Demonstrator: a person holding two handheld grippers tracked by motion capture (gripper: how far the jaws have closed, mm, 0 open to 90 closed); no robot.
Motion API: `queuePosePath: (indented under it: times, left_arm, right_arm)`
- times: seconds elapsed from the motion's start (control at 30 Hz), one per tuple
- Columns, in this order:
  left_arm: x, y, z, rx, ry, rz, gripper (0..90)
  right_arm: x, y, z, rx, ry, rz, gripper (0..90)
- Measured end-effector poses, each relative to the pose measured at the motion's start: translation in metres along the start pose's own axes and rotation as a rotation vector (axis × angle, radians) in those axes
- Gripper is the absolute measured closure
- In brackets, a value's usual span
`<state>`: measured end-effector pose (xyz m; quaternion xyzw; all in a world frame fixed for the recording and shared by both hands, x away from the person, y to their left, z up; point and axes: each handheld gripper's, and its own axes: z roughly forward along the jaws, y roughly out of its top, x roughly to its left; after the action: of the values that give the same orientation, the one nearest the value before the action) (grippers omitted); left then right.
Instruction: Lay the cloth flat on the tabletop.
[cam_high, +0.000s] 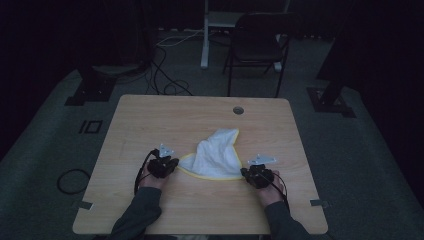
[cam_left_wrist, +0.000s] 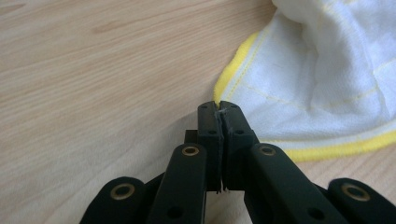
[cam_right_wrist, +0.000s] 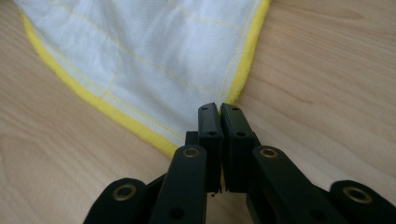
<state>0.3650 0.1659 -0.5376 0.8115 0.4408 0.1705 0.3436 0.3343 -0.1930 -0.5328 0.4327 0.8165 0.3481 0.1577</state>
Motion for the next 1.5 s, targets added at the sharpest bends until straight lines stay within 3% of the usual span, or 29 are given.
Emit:
queuePosePath:
  times: [0.27,0.37,0.4,0.43,0.5,0.7,0.93,1.03,1.07,1.23,1.5]
  left_arm:
    - [-0.003,-0.009,-0.008,-0.010,-0.020,-0.021,88.5]
    - [-0.004,-0.012,-0.012,-0.032,-0.040,-0.022,80.2]
    - [-0.004,-0.012,-0.012,-0.032,-0.040,-0.022,78.3]
    - [-0.003,-0.011,-0.013,-0.041,-0.044,-0.031,78.3]
    - [-0.001,-0.007,-0.016,-0.062,-0.048,-0.041,73.1]
    - [-0.006,0.015,-0.013,-0.067,-0.053,-0.010,70.2]
    - [-0.017,0.031,0.009,-0.028,-0.076,0.032,68.4]
    - [-0.019,0.033,0.014,-0.021,-0.075,0.040,66.5]
    - [-0.022,0.035,0.019,-0.014,-0.066,0.046,62.9]
    - [-0.028,0.041,0.028,-0.009,-0.050,0.067,60.4]
    - [-0.026,0.038,0.038,0.015,-0.049,0.053,58.1]
  right_arm:
    - [0.002,-0.012,-0.011,0.018,0.004,0.020,88.0]
    - [0.005,-0.014,-0.014,0.033,-0.015,0.002,86.6]
    - [0.005,-0.014,-0.014,0.032,-0.012,-0.005,81.5]
    - [0.005,-0.014,-0.014,0.032,-0.012,-0.005,81.5]
    - [0.004,-0.010,-0.015,0.009,-0.030,-0.016,70.0]
    - [0.007,0.004,-0.013,-0.024,-0.050,-0.045,68.3]
    - [0.003,0.023,-0.001,-0.043,-0.053,-0.049,70.8]
    - [0.001,0.026,0.003,-0.049,-0.054,-0.045,70.7]
    - [-0.003,0.028,0.010,-0.049,-0.048,-0.013,70.7]
    - [-0.008,0.036,0.025,-0.041,-0.071,-0.004,70.2]
    - [-0.014,0.045,0.048,0.000,-0.067,0.003,64.8]
